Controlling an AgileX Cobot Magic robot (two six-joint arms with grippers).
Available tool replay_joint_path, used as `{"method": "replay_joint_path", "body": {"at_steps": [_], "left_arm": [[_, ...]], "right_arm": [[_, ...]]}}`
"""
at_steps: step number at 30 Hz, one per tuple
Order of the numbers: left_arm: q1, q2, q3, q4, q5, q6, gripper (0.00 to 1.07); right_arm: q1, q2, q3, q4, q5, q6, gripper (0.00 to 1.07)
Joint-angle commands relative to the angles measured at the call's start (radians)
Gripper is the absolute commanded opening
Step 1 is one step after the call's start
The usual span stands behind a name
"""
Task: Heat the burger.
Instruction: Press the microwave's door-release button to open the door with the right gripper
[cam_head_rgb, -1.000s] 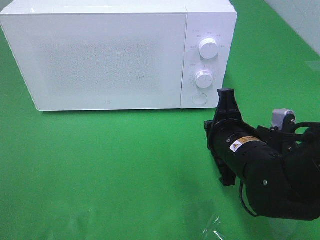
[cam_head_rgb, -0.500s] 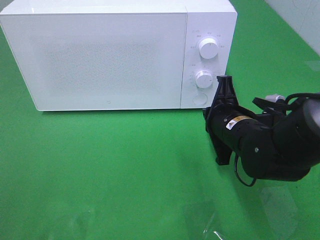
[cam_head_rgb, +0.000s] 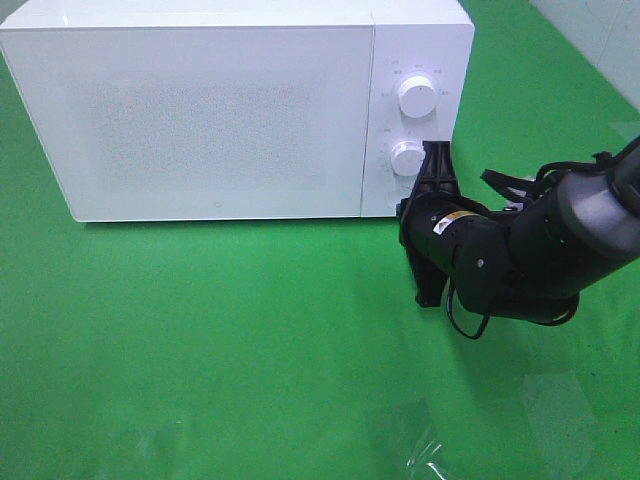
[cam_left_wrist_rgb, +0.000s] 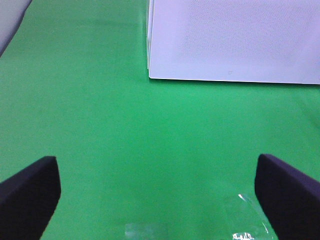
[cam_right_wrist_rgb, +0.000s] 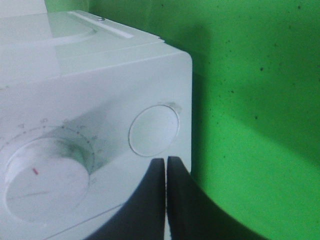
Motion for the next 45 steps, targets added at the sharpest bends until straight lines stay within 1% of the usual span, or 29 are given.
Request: {"method": "replay_joint_path", "body": {"at_steps": [1, 15, 20, 22, 23, 24, 25, 28, 36, 38, 45], "left_arm": [[0.002, -0.005, 0.002, -0.006, -0.010, 0.002, 0.98], [0.002, -0.005, 0.002, -0.006, -0.010, 0.002, 0.98], [0.002, -0.005, 0.002, -0.006, -0.010, 0.002, 0.98], [0.002, -0.005, 0.002, -0.006, -0.010, 0.002, 0.98], [0.002, -0.005, 0.002, -0.006, -0.010, 0.002, 0.98], [0.002, -0.005, 0.002, -0.006, -0.010, 0.002, 0.98], [0.002, -0.005, 0.002, -0.006, -0.010, 0.002, 0.98], [0.002, -0.005, 0.002, -0.006, -0.010, 0.002, 0.98], [0.002, -0.005, 0.002, -0.006, -0.010, 0.002, 0.98], [0.002, -0.005, 0.002, -0.006, -0.010, 0.002, 0.98], [0.002, -0.005, 0.002, -0.006, -0.010, 0.002, 0.98]], "right_arm": [[-0.011, 0.018, -0.028, -0.016, 0.004, 0.007, 0.00], [-0.057, 0.086, -0.136, -0.043, -0.001, 0.011, 0.00], [-0.057, 0.090, -0.146, -0.034, -0.017, 0.011, 0.00], [-0.057, 0.090, -0.147, 0.001, -0.090, 0.001, 0.00], [-0.057, 0.090, -0.147, 0.001, -0.090, 0.001, 0.00], [-0.057, 0.090, -0.147, 0.003, -0.137, -0.002, 0.00], [-0.057, 0.090, -0.147, 0.003, -0.137, -0.002, 0.00], [-0.057, 0.090, -0.147, 0.003, -0.220, -0.001, 0.00], [-0.057, 0.097, -0.149, 0.019, -0.276, 0.002, 0.00], [-0.057, 0.110, -0.170, 0.015, -0.295, 0.050, 0.00], [-0.069, 0.151, -0.234, 0.013, -0.314, 0.032, 0.00]]}}
